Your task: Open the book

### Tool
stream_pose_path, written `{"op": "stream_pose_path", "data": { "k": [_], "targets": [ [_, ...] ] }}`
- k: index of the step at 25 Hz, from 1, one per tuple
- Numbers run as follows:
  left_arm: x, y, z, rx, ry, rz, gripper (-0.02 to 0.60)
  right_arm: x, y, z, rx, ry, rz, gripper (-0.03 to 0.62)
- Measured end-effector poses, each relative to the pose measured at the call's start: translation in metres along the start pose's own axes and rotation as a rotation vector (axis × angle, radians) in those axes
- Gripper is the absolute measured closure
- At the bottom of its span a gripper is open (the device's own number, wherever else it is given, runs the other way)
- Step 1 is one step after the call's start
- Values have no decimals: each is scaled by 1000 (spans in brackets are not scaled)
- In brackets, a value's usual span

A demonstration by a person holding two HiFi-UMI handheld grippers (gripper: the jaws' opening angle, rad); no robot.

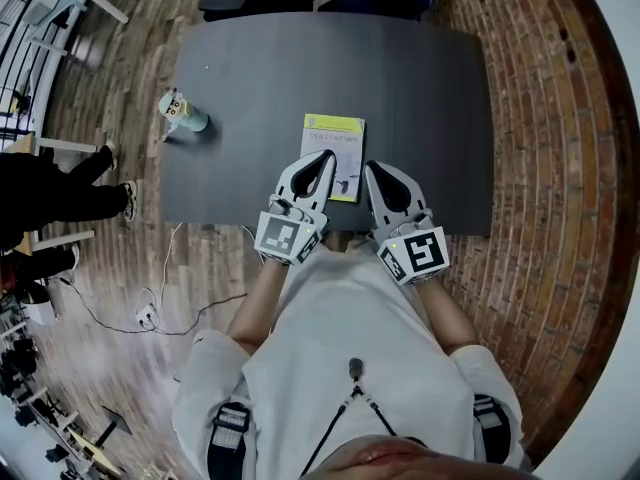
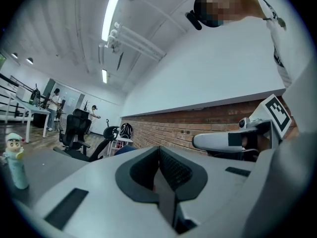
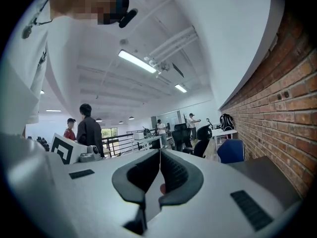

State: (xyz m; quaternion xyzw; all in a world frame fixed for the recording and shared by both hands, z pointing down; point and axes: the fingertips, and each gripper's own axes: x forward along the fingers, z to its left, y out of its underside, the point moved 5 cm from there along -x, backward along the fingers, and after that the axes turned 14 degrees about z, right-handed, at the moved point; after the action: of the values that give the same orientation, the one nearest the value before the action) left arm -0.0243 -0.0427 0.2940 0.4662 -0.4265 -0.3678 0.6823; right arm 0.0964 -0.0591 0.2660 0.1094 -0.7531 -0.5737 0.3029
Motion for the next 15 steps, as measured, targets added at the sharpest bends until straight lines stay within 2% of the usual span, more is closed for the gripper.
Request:
{"op": "stream_pose_path", "data": {
  "k": [9,15],
  "targets": [
    [39,53,1,-62,-112,109,560,14,14,-37,-8,-70,53,559],
    [70,93,11,-77,-147,202,560,36,18,-60,-12,-108,63,559]
  ]
}}
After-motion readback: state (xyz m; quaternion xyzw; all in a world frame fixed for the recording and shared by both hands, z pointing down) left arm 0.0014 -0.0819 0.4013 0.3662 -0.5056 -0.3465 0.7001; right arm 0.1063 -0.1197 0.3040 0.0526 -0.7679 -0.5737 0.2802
